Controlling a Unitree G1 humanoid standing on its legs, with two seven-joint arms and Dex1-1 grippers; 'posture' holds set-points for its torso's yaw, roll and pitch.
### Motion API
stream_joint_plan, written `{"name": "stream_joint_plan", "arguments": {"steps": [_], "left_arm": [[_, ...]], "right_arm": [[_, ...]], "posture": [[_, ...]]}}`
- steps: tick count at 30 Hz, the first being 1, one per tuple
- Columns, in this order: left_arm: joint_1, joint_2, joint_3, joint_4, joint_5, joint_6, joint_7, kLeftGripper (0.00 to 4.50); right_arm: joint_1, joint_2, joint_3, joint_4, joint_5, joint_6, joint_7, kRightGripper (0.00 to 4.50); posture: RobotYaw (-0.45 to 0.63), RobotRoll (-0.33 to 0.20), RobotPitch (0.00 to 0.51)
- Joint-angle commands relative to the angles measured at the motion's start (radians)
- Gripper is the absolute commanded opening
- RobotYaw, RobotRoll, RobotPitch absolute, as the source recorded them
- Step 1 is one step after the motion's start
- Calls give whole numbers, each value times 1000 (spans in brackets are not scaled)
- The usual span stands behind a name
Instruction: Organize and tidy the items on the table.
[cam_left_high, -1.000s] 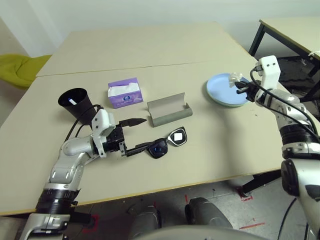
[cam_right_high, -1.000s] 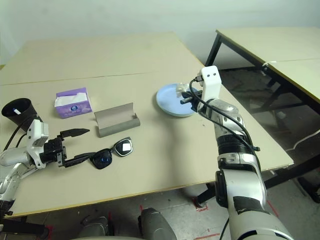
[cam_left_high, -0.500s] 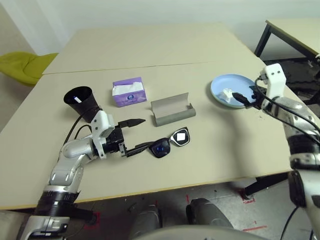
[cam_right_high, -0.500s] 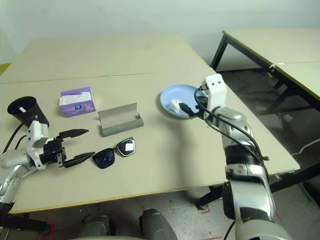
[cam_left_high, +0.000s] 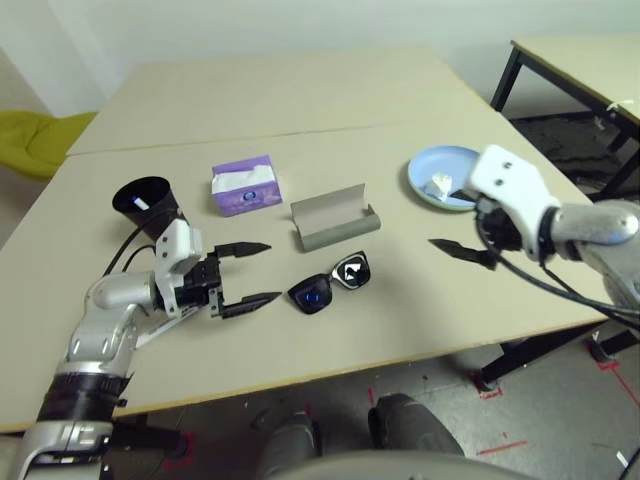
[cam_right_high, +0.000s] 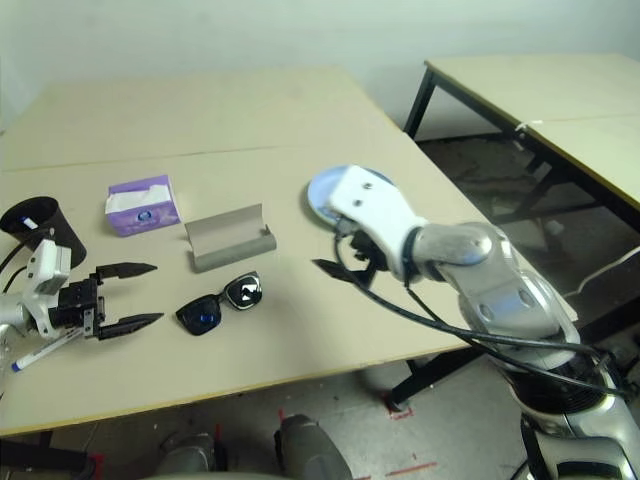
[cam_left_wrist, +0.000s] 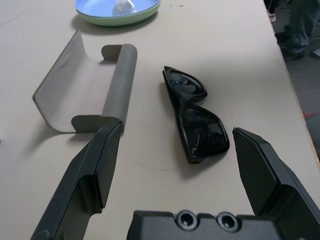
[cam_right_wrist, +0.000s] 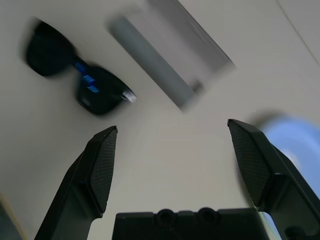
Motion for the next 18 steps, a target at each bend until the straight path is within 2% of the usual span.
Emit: {"name": "stream_joint_plan", "arguments": {"steps": [1, 6, 12, 18], "left_arm": [[-11, 20, 10, 26, 6, -17, -29, 4500], [0, 37, 24, 41, 3, -37, -52, 4500], [31, 49, 45, 18, -5, -34, -54, 4500], [43, 48, 49, 3, -3, -29, -40, 4500]], "right_arm": [[-124, 61, 131, 37, 4, 47, 40, 4480], [-246, 186, 281, 131, -9, 39, 78, 4480], [-286, 239, 454, 223, -99, -54, 104, 4480], [-302, 327, 531, 336, -196, -148, 99, 4480]], "posture": [[-201, 0, 81], [-181, 0, 80], [-166, 0, 77], [-161, 0, 75]]}}
